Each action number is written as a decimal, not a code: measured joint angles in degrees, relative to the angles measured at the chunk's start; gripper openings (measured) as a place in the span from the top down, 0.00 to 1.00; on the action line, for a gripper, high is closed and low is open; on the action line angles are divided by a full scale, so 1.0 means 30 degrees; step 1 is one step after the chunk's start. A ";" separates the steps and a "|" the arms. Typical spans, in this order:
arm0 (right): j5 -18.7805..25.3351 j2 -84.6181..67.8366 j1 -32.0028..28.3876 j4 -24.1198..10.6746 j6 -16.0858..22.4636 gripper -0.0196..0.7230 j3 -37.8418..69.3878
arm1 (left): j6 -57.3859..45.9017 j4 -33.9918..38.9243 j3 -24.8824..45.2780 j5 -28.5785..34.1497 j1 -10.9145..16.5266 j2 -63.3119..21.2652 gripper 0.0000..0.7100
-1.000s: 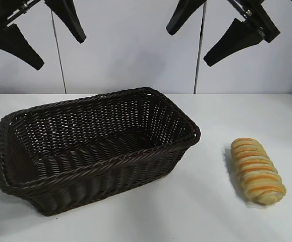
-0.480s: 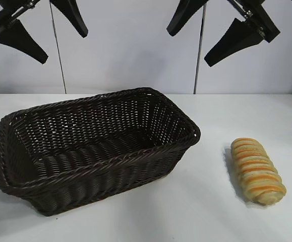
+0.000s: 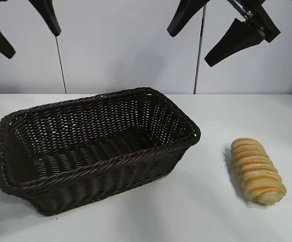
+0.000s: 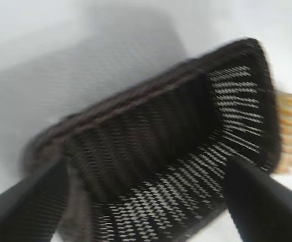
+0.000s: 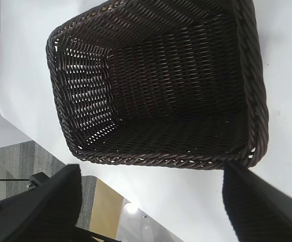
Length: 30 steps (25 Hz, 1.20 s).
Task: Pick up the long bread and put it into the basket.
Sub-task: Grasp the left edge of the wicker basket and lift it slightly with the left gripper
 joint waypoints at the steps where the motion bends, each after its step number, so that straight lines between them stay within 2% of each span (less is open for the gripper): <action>1: 0.0000 0.0000 0.0000 0.0000 -0.0040 0.25 0.0000 | -0.0234 0.0240 0.0627 0.0000 0.0000 -0.0039 0.15; 6: 0.0000 0.0000 0.0000 0.0000 -0.0385 0.25 0.0000 | -0.0434 -0.0021 0.4084 -0.1246 0.0000 -0.0201 0.15; 13: -0.0102 0.0000 0.0023 0.0000 -0.0449 0.25 0.0000 | 0.0723 -0.3027 0.7867 -0.5514 0.0000 -0.0266 0.15; 17: -0.0141 0.0000 0.0023 -0.0006 -0.0449 0.25 0.0000 | 0.0988 -0.3509 0.9405 -0.7918 -0.0016 -0.0288 0.15; 21: -0.0161 0.0000 0.0023 -0.0006 -0.0449 0.25 0.0000 | 0.1114 -0.3984 1.0213 -0.9777 -0.0016 -0.0157 0.15; 28: -0.0191 0.0000 0.0023 -0.0006 -0.0449 0.25 0.0000 | 0.1253 -0.4492 1.0359 -1.1250 -0.0016 0.1529 0.15; 30: -0.0200 0.0000 0.0023 -0.0006 -0.0449 0.25 0.0000 | 0.1273 -0.4603 1.0359 -1.1755 -0.0016 0.1833 0.19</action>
